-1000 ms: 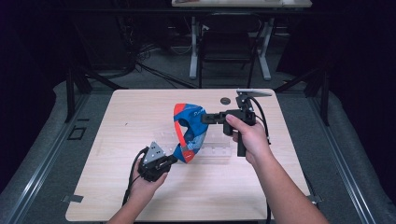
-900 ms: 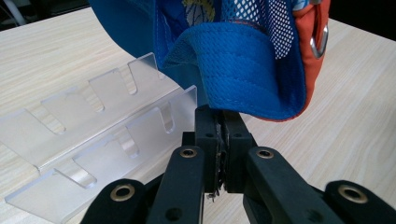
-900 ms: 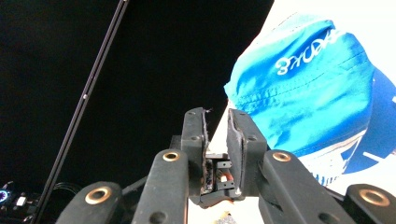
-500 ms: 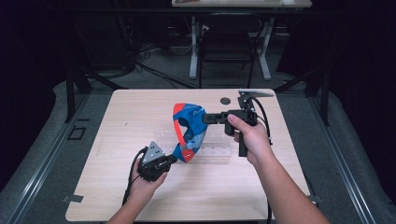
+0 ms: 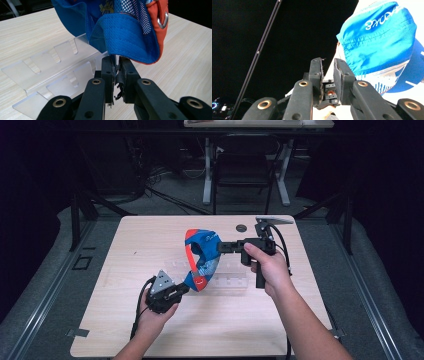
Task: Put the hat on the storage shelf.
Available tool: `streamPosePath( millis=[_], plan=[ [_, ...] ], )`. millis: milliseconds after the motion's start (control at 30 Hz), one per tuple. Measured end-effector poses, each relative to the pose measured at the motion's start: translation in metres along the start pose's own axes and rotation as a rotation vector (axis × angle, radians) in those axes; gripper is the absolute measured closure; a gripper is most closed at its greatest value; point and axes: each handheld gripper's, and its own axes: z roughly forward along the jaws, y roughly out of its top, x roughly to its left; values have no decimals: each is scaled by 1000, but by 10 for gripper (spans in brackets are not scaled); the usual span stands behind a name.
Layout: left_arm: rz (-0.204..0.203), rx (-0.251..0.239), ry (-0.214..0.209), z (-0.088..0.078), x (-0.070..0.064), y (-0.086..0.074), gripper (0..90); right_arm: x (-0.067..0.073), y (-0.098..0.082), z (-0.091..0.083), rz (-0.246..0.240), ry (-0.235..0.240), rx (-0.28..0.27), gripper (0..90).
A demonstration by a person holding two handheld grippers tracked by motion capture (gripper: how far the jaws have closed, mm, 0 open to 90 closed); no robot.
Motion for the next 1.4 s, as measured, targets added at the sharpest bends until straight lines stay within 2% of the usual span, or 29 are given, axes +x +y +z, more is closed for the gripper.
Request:
streamPosePath(
  millis=[467,633,867,1100,1233,1400],
  plan=[
    [3,-3,9,-5,2,-2,755,-1,-1,-1,8,0,-9,766],
    [0,-8,9,-9,4,-4,688,-3,-1,-4,5,-8,-7,750],
    [-12,-3,23,-15,9,-12,639,-6,-4,-7,-2,-37,-7,735],
    [-28,22,50,-25,21,-21,606,-8,-8,-10,-12,-55,3,708],
    [-38,20,75,-32,27,-26,582,-7,-13,-14,-43,-103,17,684],
    [-71,19,89,-41,34,-32,571,-9,-18,-19,-59,-129,7,626]
  ],
)
